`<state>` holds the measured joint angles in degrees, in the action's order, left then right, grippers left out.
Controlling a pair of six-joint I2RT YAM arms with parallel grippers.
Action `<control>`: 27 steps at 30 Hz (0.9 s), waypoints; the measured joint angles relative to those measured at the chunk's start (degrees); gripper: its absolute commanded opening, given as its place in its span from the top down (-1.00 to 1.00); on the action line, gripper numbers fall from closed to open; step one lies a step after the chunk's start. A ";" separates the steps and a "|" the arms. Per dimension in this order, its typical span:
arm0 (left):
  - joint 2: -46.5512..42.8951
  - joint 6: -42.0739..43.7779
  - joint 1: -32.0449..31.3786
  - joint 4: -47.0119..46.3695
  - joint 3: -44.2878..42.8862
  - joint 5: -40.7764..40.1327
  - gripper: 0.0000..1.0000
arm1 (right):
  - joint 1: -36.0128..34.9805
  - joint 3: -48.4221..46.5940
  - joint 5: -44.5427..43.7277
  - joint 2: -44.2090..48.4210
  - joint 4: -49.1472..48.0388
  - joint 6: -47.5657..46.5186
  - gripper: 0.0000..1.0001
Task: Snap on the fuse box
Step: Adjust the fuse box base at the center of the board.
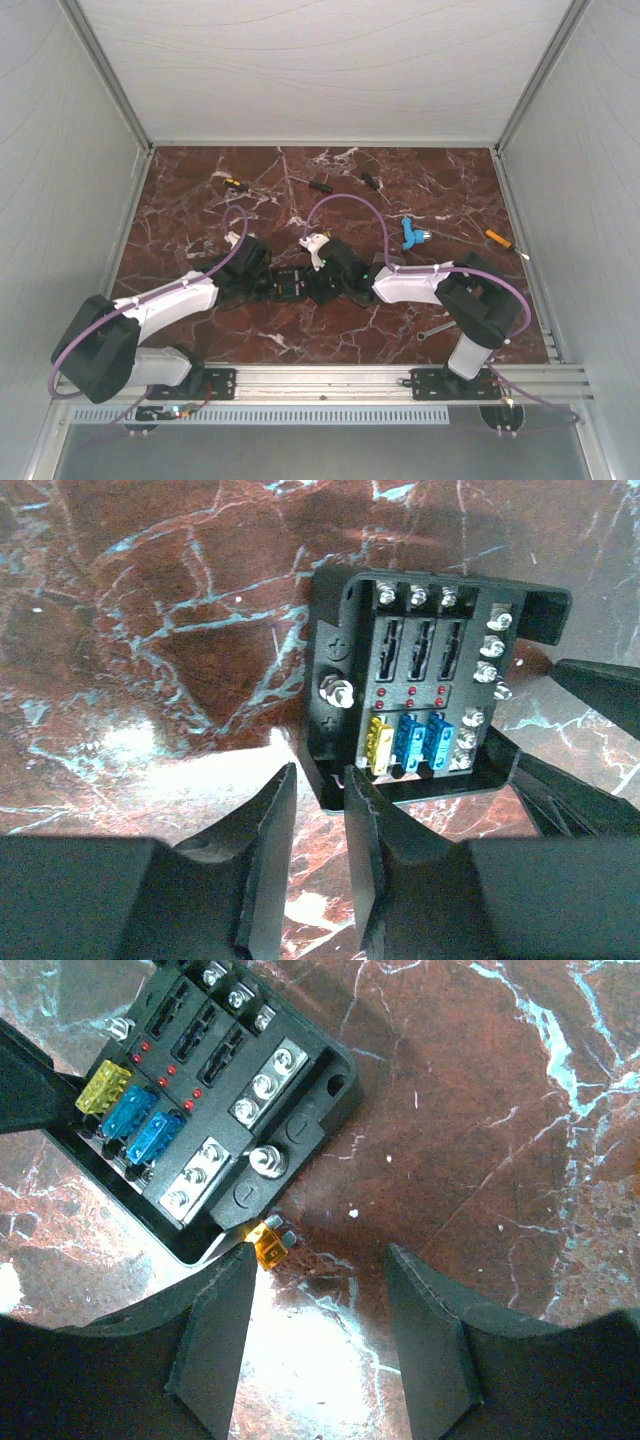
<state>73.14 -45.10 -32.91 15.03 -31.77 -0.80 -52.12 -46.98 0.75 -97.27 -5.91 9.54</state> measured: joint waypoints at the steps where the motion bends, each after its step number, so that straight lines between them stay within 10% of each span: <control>1: -0.02 -0.09 -0.13 0.46 -0.07 -0.52 0.47 | 0.00 0.28 0.00 0.22 -0.13 0.00 -0.04; 27: 3.10 0.20 -2.60 6.78 -4.70 -6.08 0.68 | 0.00 3.06 0.09 1.99 -2.38 0.00 -0.08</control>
<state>76.25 -44.91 -35.51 21.80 -36.47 -6.87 -52.12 -43.92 0.84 -95.29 -8.29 9.54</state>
